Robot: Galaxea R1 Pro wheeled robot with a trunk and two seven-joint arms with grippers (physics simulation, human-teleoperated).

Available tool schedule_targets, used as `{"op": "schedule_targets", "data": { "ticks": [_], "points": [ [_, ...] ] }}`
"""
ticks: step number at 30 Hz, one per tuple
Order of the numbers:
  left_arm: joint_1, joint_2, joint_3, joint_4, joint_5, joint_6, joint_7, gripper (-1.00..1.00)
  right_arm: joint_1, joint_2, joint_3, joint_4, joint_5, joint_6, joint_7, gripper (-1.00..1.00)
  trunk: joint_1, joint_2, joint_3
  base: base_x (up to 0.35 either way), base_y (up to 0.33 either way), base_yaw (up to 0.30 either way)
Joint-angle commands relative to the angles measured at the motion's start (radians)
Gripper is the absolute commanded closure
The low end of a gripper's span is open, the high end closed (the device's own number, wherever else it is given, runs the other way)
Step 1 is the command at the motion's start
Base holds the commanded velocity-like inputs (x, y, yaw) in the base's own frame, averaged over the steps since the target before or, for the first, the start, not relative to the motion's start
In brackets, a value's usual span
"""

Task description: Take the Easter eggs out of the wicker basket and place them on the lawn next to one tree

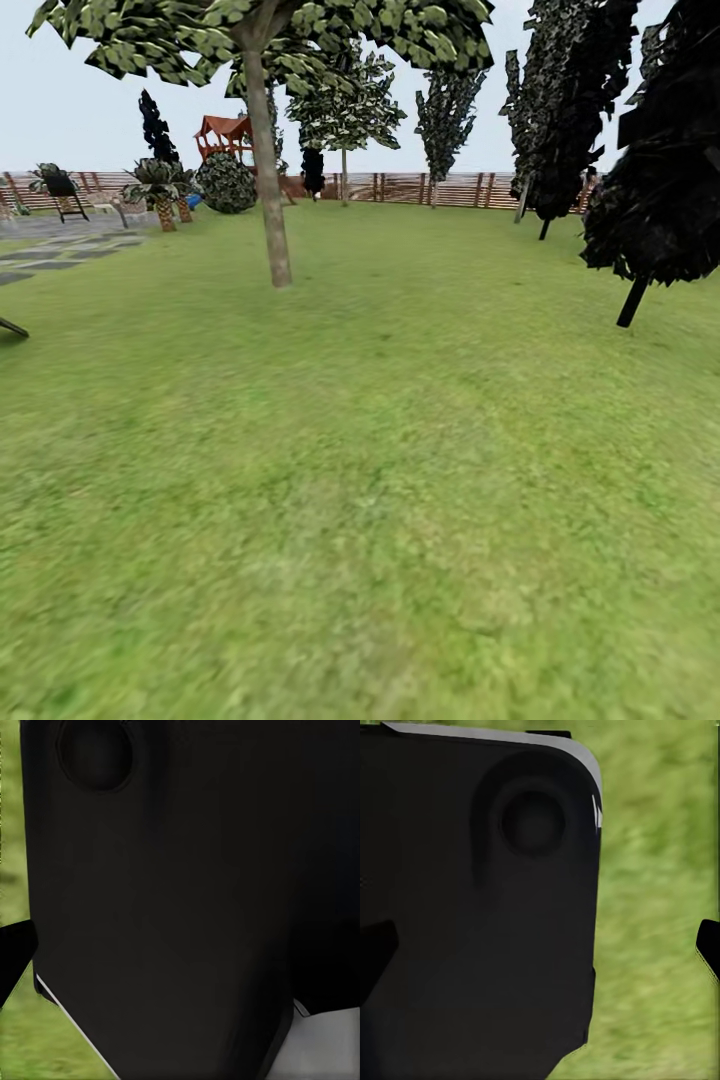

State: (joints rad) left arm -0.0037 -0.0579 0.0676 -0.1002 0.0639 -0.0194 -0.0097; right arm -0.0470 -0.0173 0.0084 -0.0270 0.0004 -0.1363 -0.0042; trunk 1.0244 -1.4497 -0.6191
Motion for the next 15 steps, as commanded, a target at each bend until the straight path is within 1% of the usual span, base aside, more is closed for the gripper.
{"op": "schedule_targets", "data": {
  "ticks": [1,15],
  "points": [
    [-0.001,0.0,0.006,0.0,0.007,-0.002,-0.001,-1.0,-0.001,0.0,0.001,0.001,0.0,-0.003,0.0,-1.0,0.001,0.0,-0.001,0.339,0.0,0.0],
    [0.0,0.0,0.008,0.0,0.007,-0.002,-0.001,-1.0,-0.001,-0.001,0.001,0.001,0.0,-0.003,0.0,-1.0,0.001,0.0,-0.001,0.339,0.0,0.0]
  ]
}}
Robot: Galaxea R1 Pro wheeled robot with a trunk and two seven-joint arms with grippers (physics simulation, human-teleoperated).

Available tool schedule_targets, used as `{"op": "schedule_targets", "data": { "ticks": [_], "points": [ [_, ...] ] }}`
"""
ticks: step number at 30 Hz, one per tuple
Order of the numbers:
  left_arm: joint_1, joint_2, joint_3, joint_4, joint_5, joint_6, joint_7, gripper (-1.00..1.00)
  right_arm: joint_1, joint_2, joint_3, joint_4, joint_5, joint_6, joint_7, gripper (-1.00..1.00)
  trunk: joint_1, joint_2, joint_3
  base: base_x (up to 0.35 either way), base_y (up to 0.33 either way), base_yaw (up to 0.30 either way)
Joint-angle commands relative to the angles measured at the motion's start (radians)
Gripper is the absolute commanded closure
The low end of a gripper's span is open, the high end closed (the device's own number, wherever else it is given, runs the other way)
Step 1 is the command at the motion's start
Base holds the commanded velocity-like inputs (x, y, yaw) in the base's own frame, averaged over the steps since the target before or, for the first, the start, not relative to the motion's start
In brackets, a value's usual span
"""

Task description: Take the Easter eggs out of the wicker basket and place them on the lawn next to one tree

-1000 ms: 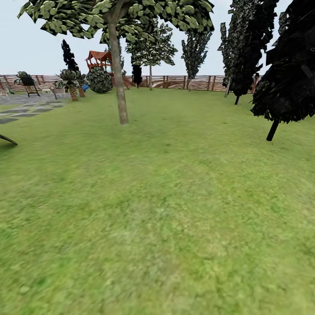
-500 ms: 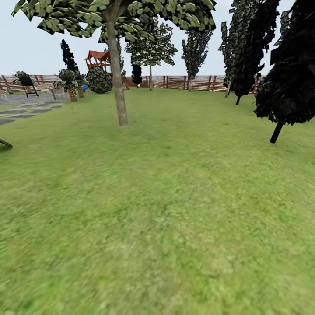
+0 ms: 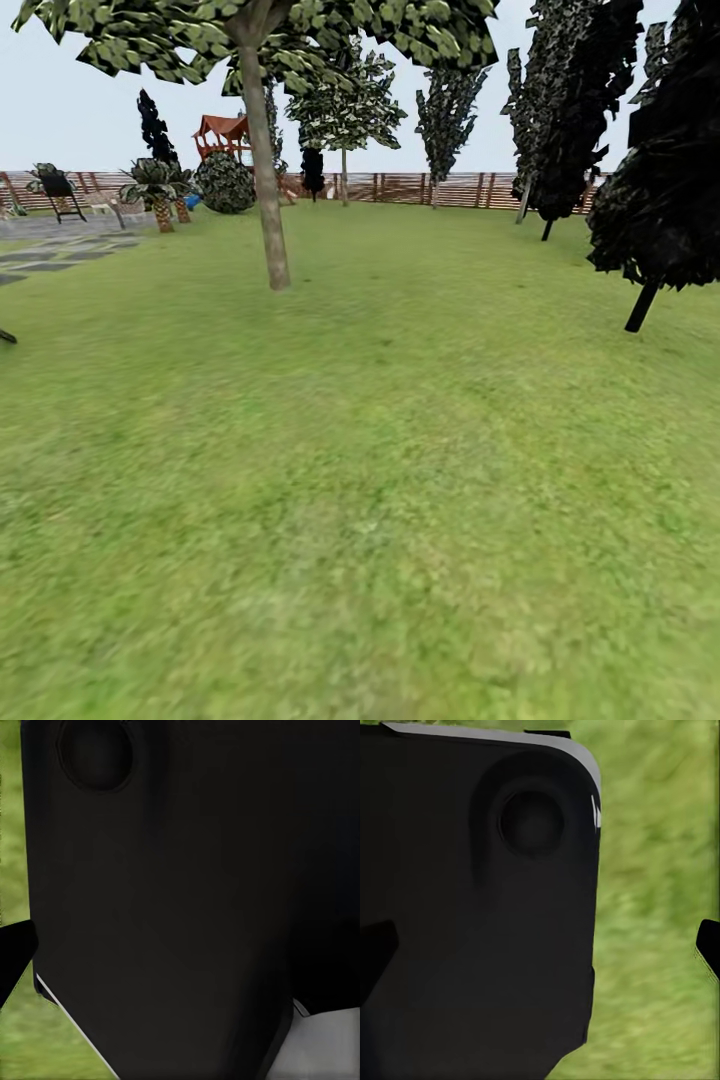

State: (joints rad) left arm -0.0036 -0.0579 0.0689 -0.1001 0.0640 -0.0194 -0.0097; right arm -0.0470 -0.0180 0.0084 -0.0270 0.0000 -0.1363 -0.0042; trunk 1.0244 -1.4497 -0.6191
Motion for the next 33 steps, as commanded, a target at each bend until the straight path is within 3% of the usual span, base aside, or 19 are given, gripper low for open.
{"op": "schedule_targets", "data": {
  "ticks": [1,33],
  "points": [
    [0.0,0.0,0.006,0.0,0.007,-0.002,-0.001,-1.0,-0.001,0.0,0.001,0.001,0.0,-0.003,0.0,-1.0,0.001,0.0,-0.001,0.339,0.0,0.0],
    [0.0,0.0,0.006,0.0,0.007,-0.003,-0.001,-1.0,-0.001,-0.002,-0.003,0.005,-0.007,-0.001,-0.001,-1.0,0.001,0.0,-0.001,0.339,0.0,0.0]
  ]
}}
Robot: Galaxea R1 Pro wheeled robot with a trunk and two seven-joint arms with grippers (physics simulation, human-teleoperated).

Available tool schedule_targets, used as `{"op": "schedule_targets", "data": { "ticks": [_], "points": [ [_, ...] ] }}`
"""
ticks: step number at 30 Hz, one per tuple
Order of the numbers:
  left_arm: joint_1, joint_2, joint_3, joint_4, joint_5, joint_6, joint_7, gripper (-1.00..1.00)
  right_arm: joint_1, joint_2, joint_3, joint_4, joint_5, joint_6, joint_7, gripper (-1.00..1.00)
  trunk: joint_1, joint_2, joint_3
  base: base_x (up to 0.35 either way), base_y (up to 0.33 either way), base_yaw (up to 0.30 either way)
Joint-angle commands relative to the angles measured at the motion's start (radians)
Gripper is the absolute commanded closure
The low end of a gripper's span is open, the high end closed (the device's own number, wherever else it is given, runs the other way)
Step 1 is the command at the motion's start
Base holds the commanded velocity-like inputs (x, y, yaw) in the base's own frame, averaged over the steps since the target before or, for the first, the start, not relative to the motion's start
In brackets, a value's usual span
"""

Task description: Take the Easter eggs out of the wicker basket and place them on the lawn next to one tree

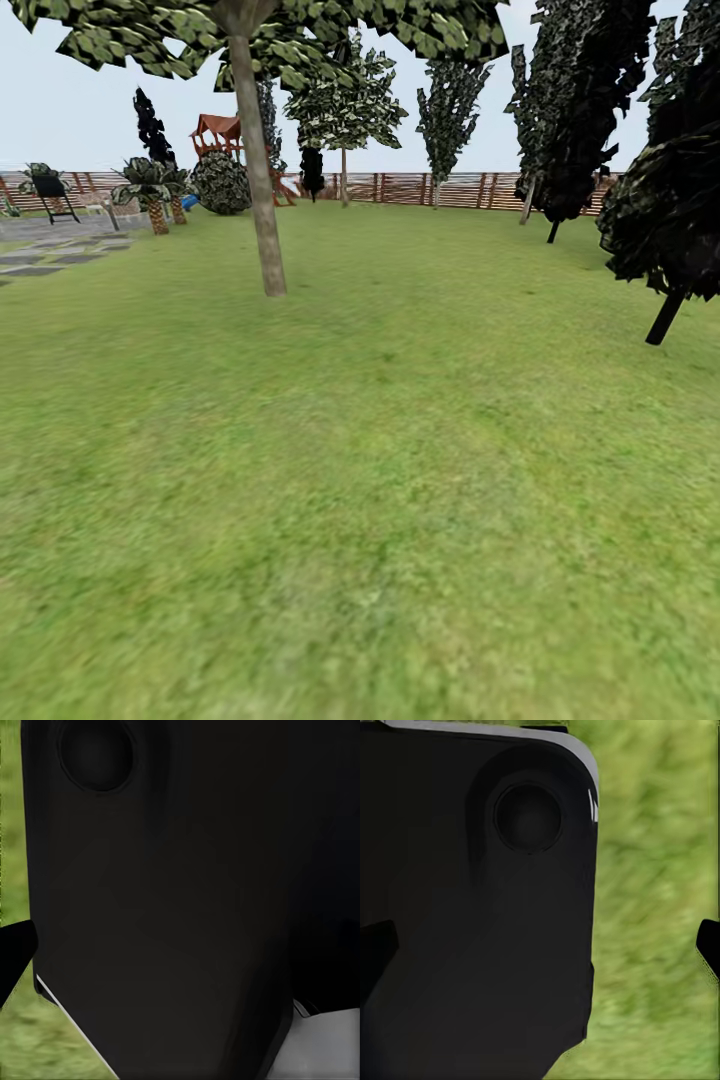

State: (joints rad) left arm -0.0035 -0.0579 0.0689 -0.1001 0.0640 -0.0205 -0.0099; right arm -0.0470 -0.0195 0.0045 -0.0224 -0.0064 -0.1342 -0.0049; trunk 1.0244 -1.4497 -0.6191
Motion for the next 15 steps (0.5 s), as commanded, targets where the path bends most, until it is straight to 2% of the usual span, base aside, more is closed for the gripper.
{"op": "schedule_targets", "data": {
  "ticks": [1,15],
  "points": [
    [0.0,0.0,0.006,0.0,0.007,-0.002,-0.001,-1.0,-0.001,-0.001,0.0,0.001,-0.002,-0.001,0.0,-1.0,0.001,0.0,-0.001,0.338,0.0,0.0],
    [-0.001,0.0,0.006,0.0,0.007,-0.002,-0.001,-1.0,-0.001,-0.002,0.003,0.001,0.004,-0.003,0.002,-1.0,0.001,0.0,-0.001,0.339,0.0,0.0]
  ]
}}
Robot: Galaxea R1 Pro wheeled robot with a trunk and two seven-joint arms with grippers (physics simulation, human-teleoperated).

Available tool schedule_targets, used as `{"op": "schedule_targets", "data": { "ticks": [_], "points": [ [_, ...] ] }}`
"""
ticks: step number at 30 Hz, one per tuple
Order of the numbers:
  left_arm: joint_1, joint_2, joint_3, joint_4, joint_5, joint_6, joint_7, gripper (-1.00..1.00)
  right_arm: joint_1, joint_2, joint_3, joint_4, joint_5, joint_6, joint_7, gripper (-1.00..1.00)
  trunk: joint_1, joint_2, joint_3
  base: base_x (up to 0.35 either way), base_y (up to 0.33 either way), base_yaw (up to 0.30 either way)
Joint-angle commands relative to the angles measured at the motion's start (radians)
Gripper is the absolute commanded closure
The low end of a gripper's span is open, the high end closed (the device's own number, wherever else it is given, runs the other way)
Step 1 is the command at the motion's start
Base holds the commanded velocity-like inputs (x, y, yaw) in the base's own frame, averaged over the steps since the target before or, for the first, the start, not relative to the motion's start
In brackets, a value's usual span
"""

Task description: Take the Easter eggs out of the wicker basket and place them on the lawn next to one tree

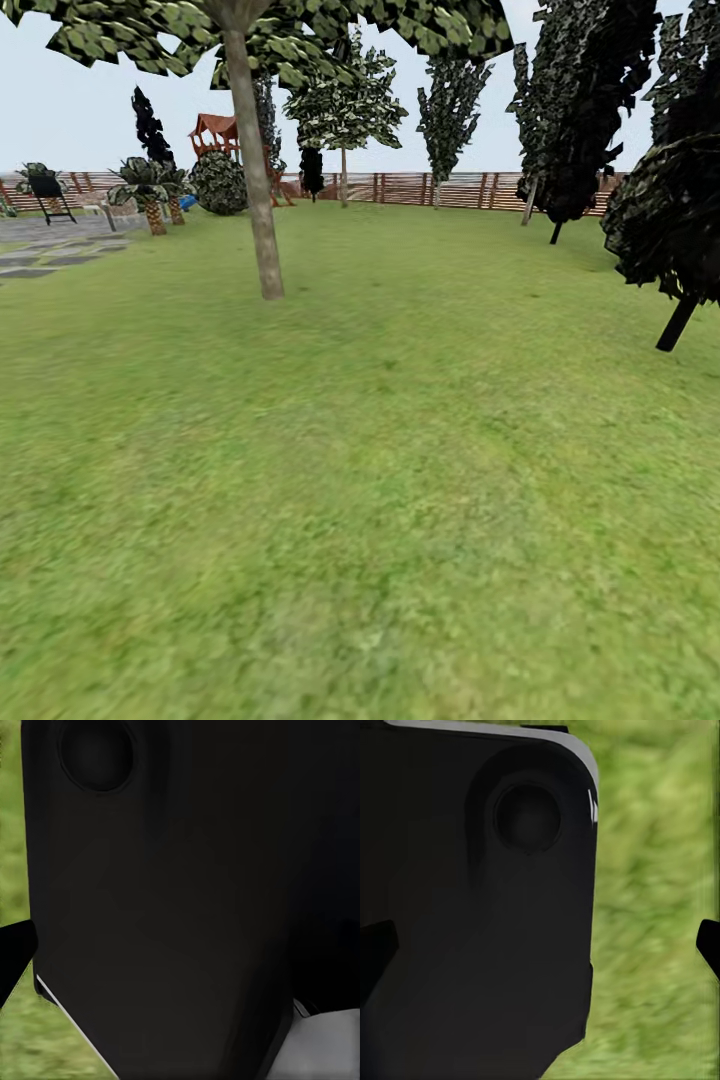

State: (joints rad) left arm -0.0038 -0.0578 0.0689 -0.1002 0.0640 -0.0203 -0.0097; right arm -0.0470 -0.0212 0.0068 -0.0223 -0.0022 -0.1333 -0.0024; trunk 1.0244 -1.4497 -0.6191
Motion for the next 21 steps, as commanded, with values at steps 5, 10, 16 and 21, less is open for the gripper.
{"op": "schedule_targets", "data": {
  "ticks": [5,10,16,21],
  "points": [
    [0.0,0.001,0.006,0.0,0.007,-0.003,-0.001,-1.0,-0.001,0.002,0.001,-0.007,0.003,-0.005,-0.004,-1.0,0.001,0.0,-0.001,0.339,0.0,0.0],
    [0.0,0.001,0.006,0.0,0.007,-0.003,-0.001,-1.0,-0.001,0.004,0.001,-0.006,0.002,-0.005,-0.004,-1.0,0.001,0.0,-0.001,0.339,0.0,0.0],
    [0.0,0.0,0.006,0.0,0.007,-0.003,-0.001,-1.0,-0.001,0.001,0.001,-0.005,0.002,-0.005,-0.004,-1.0,0.001,0.0,-0.001,0.339,0.0,0.0],
    [0.0,0.0,0.006,0.0,0.007,-0.003,-0.001,-1.0,-0.001,0.004,0.001,-0.005,0.002,-0.005,-0.004,-1.0,0.001,0.0,-0.001,0.339,0.0,0.0]
  ]
}}
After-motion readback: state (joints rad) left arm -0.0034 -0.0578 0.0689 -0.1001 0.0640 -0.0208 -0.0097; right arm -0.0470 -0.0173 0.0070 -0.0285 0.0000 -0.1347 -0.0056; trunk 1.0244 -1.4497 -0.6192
